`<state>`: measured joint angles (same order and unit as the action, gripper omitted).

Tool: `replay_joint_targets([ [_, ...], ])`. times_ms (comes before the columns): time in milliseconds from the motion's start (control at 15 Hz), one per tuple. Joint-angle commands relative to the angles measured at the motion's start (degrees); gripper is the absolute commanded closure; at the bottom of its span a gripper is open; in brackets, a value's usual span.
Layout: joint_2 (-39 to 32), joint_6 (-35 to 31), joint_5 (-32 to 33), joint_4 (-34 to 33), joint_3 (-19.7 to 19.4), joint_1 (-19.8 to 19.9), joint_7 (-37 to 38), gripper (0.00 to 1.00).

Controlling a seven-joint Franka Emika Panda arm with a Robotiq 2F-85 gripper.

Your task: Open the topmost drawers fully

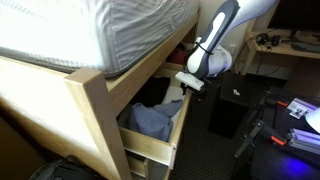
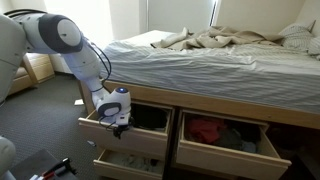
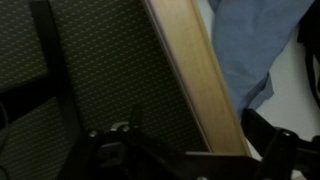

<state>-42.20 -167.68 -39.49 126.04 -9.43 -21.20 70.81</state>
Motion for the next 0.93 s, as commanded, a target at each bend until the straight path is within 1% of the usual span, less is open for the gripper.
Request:
replay_joint_targets([
  [0,8.2,8.9,4.9,9.6,-0.6,-1.5,8.9,0.00],
  [67,10.0,12.2,6.6,10.6,0.4,-0.4,10.9,0.00],
  [133,11.8,13.6,7.2,11.0,2.9,2.4,10.2,0.00],
  [200,6.6,9.0,9.1,7.7,2.9,2.0,11.9,0.00],
  [333,9.3,11.5,9.5,9.2,4.1,3.2,12.2,0.00],
  [467,10.6,12.1,9.5,9.8,4.4,3.8,12.2,0.00],
  [867,10.7,12.1,9.5,10.0,4.5,4.0,12.1,0.00],
])
